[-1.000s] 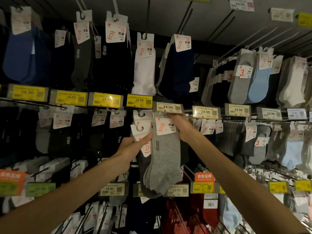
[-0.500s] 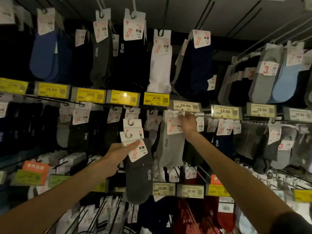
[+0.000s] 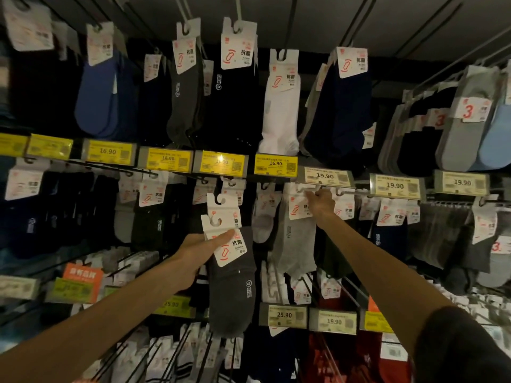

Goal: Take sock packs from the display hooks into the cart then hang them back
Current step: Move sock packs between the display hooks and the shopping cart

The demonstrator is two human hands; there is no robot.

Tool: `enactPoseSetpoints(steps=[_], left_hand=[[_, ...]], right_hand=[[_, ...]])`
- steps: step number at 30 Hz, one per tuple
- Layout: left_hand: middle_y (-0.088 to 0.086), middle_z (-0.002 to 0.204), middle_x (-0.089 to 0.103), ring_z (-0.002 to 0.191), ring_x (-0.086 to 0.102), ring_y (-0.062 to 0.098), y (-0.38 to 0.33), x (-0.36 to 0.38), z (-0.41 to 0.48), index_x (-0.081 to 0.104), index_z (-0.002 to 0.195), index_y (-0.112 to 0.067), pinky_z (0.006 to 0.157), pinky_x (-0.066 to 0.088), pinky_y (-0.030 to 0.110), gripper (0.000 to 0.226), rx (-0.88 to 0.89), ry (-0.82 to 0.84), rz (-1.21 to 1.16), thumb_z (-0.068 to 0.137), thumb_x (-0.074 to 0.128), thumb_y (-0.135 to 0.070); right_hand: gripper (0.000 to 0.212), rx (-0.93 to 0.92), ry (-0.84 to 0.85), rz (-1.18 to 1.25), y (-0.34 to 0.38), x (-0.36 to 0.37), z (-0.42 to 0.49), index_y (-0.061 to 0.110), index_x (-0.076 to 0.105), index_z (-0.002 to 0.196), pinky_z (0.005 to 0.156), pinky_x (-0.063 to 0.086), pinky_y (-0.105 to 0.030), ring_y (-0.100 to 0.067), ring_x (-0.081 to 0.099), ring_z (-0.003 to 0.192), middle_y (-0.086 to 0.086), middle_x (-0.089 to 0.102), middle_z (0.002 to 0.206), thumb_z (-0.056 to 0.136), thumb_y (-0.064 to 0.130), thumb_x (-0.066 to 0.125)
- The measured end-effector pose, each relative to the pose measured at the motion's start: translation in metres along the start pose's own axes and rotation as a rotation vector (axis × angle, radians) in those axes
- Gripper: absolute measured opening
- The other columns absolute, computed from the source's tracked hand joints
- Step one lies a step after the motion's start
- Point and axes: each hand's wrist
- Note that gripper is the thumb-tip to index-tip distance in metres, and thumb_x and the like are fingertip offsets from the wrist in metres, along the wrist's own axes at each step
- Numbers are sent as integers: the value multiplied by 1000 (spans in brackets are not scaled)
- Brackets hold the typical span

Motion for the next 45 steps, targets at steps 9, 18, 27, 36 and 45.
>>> enactPoseSetpoints(steps=[9,18,27,36,45], left_hand=[[3,97,75,62,65,2,-4,-11,0,74,101,-16,70,58,27,19,25,-5,69,86,74,-27],[-5,98,77,90,70,7,-6,-28,-10,76,106,-19,71,51,21,26,44,62,55,84,75,-33],[-2,101,77,92,73,10,16,-38,-36,77,102,-20,77,54,25,24,29,142,-47,83,74,-34],[4,98,77,94,74,20,59,-40,-72,77,101,-19,90,56,39,35,17,109,-66,84,69,-49],[-5,103,76,98,71,10,89,-64,-98,77,105,-21,82,54,26,30,11,154,-24,90,64,-43]], right_hand=[[7,2,116,72,-22,22,48,17,49,93,75,49,-28,-9,58,69,4,57,76,99,19,51],[79,124,-58,-183,-19,32,7,5,12,151,108,32,-46,-42,25,139,-24,20,154,94,29,61],[20,-331,237,128,8,13,-175,8,59,114,77,42,-7,7,56,90,5,60,100,97,19,57],[48,-207,582,101,10,12,-294,19,49,119,64,49,-10,13,61,79,17,62,92,81,21,78],[51,149,601,273,-19,23,-320,9,51,111,73,58,-25,-11,71,87,-4,72,99,71,6,84]])
Point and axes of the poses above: each hand's wrist, its own z-axis towards the middle knuckle, its own x-axis out of the palm, y = z × x
